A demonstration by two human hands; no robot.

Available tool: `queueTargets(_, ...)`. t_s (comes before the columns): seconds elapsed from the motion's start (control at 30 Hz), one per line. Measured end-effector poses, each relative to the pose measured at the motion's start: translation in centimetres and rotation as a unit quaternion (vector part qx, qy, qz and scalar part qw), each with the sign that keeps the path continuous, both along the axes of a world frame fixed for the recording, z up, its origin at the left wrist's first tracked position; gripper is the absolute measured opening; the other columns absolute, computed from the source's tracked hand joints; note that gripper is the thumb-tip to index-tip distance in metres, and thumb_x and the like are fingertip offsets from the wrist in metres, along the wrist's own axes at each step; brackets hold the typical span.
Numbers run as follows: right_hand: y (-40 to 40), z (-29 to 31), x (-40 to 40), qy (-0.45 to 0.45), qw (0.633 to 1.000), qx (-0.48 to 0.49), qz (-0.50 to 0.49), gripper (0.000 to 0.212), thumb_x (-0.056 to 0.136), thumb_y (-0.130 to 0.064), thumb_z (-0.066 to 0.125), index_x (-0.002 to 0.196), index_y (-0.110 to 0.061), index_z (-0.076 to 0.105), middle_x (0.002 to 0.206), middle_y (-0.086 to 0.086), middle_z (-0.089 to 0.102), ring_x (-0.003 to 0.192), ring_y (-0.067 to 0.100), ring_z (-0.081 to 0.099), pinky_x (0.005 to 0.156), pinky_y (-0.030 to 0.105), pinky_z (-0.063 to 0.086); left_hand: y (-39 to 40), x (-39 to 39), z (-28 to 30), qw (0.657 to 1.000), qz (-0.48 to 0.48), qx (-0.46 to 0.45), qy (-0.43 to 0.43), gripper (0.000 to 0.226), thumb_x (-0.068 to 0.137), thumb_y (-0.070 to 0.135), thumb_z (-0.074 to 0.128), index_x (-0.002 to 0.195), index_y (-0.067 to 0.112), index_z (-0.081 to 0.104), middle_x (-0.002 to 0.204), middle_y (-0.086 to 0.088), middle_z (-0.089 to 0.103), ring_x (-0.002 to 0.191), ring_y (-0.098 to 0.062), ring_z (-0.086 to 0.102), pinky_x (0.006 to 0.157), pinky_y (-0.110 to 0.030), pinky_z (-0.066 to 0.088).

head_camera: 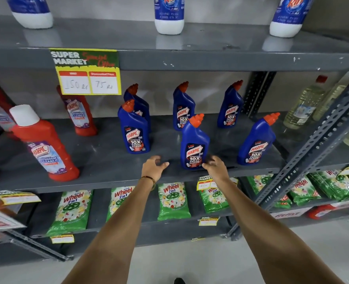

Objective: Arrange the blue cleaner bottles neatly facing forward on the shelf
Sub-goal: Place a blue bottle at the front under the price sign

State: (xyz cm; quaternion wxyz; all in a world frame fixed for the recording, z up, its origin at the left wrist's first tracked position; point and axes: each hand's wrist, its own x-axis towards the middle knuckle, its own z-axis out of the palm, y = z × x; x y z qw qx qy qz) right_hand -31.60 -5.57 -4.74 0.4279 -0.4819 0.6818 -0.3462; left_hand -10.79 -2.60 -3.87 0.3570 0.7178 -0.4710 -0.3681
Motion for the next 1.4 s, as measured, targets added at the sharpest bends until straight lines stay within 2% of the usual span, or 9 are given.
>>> queueTargets(0.27, 4.3, -0.5, 5.4, -0.007, 0.994, -0.027, -0.108, 0.049, 0.082, -0.006, 0.058, 0.130, -0.002, 0.046, 0.124, 0.017, 0.061, 0.115, 0.032, 0.055, 0.091, 0.035, 0.042, 2.9, 7.4, 0.0, 1.000, -0.014, 0.015, -0.012, 0.051, 0.083, 0.030, 0.064, 0.126, 0.006, 0.050, 0.130, -0.016, 0.057, 0.121, -0.029, 0.052, 0.103, -0.037, 0.042)
queueTargets(0.37, 5.6, -0.6, 8.5, -0.021, 0.997, -0.030, -0.073, 0.047, 0.082, -0.007, 0.060, 0.128, -0.005, 0.047, 0.127, 0.016, 0.060, 0.111, 0.028, 0.057, 0.085, 0.030, 0.041, 3.7, 9.7, -0.1, 1.000, -0.014, 0.017, -0.022, 0.051, 0.083, 0.030, 0.064, 0.125, 0.005, 0.051, 0.128, -0.015, 0.059, 0.120, -0.029, 0.053, 0.103, -0.038, 0.042)
queueTargets(0.53, 5.6, -0.1, 12.8, -0.020, 1.000, -0.021, 0.012, 0.053, 0.087, -0.013, 0.059, 0.137, -0.009, 0.040, 0.137, 0.013, 0.052, 0.103, 0.017, 0.055, 0.072, 0.021, 0.044, 3.9, 12.3, 0.1, 1.000, -0.012, 0.019, -0.020, 0.051, 0.083, 0.031, 0.064, 0.125, 0.004, 0.051, 0.126, -0.016, 0.060, 0.119, -0.029, 0.054, 0.103, -0.038, 0.042)
queueTargets(0.6, 4.8, 0.4, 14.5, -0.004, 0.999, -0.021, 0.036, 0.053, 0.088, -0.014, 0.057, 0.138, -0.009, 0.040, 0.138, 0.014, 0.052, 0.116, 0.023, 0.055, 0.083, 0.027, 0.046, 3.6, 13.4, 0.2, 1.000, -0.003, 0.016, -0.018, 0.051, 0.083, 0.030, 0.064, 0.125, 0.003, 0.051, 0.127, -0.016, 0.060, 0.119, -0.029, 0.054, 0.103, -0.038, 0.043)
queueTargets(0.67, 3.6, 0.7, 15.9, 0.003, 0.998, -0.017, 0.054, 0.052, 0.089, -0.013, 0.057, 0.138, -0.009, 0.039, 0.139, 0.014, 0.051, 0.124, 0.027, 0.051, 0.093, 0.031, 0.042, 3.0, 14.1, 0.2, 1.000, 0.009, 0.012, -0.015, 0.051, 0.083, 0.029, 0.065, 0.125, 0.003, 0.051, 0.127, -0.017, 0.059, 0.120, -0.029, 0.053, 0.103, -0.037, 0.043)
queueTargets(0.87, -0.1, 0.5, 18.2, 0.001, 0.997, 0.002, 0.083, 0.055, 0.089, -0.013, 0.056, 0.141, -0.007, 0.035, 0.143, 0.015, 0.047, 0.128, 0.028, 0.048, 0.092, 0.028, 0.039, 0.5, 15.0, 0.1, 0.999, 0.032, 0.018, 0.000, 0.054, 0.083, 0.029, 0.065, 0.129, 0.004, 0.049, 0.131, -0.015, 0.057, 0.121, -0.028, 0.052, 0.104, -0.037, 0.042)
queueTargets(1.0, -2.4, 0.1, 18.9, -0.004, 0.996, 0.005, 0.092, 0.057, 0.089, -0.013, 0.056, 0.141, -0.009, 0.034, 0.144, 0.015, 0.045, 0.129, 0.026, 0.047, 0.103, 0.034, 0.040, -1.6, 15.0, 0.0, 0.999, 0.031, 0.026, 0.007, 0.054, 0.084, 0.028, 0.064, 0.130, 0.006, 0.047, 0.133, -0.014, 0.055, 0.123, -0.027, 0.051, 0.104, -0.036, 0.042)
queueTargets(1.23, -4.6, -0.4, 19.8, -0.071, 0.990, -0.002, 0.124, 0.068, 0.087, -0.011, 0.060, 0.146, -0.015, 0.025, 0.146, 0.011, 0.044, 0.129, 0.022, 0.047, 0.103, 0.030, 0.037, -3.8, 14.6, 0.4, 1.000, 0.006, 0.016, 0.021, 0.063, 0.081, 0.017, 0.068, 0.135, 0.004, 0.039, 0.139, -0.014, 0.050, 0.127, -0.026, 0.047, 0.104, -0.034, 0.038)
queueTargets(1.4, -4.9, -0.8, 20.1, -0.090, 0.988, -0.017, 0.122, 0.059, 0.089, -0.013, 0.058, 0.143, -0.016, 0.034, 0.142, 0.008, 0.050, 0.129, 0.020, 0.047, 0.105, 0.030, 0.037, -4.0, 14.3, 0.5, 0.998, -0.040, 0.004, 0.043, 0.055, 0.087, 0.010, 0.059, 0.137, 0.008, 0.036, 0.139, -0.013, 0.050, 0.127, -0.024, 0.048, 0.103, -0.032, 0.038)
